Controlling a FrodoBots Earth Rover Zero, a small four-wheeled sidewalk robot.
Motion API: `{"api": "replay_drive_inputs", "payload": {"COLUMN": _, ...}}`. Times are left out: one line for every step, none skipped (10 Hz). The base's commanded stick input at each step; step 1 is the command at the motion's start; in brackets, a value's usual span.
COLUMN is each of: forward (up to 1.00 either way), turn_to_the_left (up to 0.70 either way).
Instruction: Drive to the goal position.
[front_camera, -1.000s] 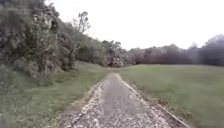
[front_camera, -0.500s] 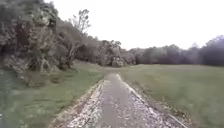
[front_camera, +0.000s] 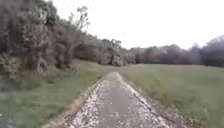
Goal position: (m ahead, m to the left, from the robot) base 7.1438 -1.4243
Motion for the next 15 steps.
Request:
{"api": "replay_drive_inputs", "payload": {"forward": 0.0, "turn_to_the_left": 0.0}}
{"api": "replay_drive_inputs", "payload": {"forward": 0.35, "turn_to_the_left": 0.0}}
{"api": "replay_drive_inputs", "payload": {"forward": 0.85, "turn_to_the_left": 0.0}}
{"api": "replay_drive_inputs", "payload": {"forward": 0.85, "turn_to_the_left": 0.0}}
{"api": "replay_drive_inputs", "payload": {"forward": 0.85, "turn_to_the_left": 0.0}}
{"api": "replay_drive_inputs", "payload": {"forward": 0.85, "turn_to_the_left": 0.0}}
{"api": "replay_drive_inputs", "payload": {"forward": 0.85, "turn_to_the_left": 0.0}}
{"api": "replay_drive_inputs", "payload": {"forward": 0.85, "turn_to_the_left": 0.0}}
{"api": "replay_drive_inputs", "payload": {"forward": 0.85, "turn_to_the_left": 0.0}}
{"api": "replay_drive_inputs", "payload": {"forward": 0.85, "turn_to_the_left": 0.0}}
{"api": "replay_drive_inputs", "payload": {"forward": 0.85, "turn_to_the_left": 0.0}}
{"api": "replay_drive_inputs", "payload": {"forward": 0.85, "turn_to_the_left": 0.0}}
{"api": "replay_drive_inputs", "payload": {"forward": 0.85, "turn_to_the_left": 0.0}}
{"api": "replay_drive_inputs", "payload": {"forward": 0.85, "turn_to_the_left": 0.0}}
{"api": "replay_drive_inputs", "payload": {"forward": 0.85, "turn_to_the_left": 0.0}}
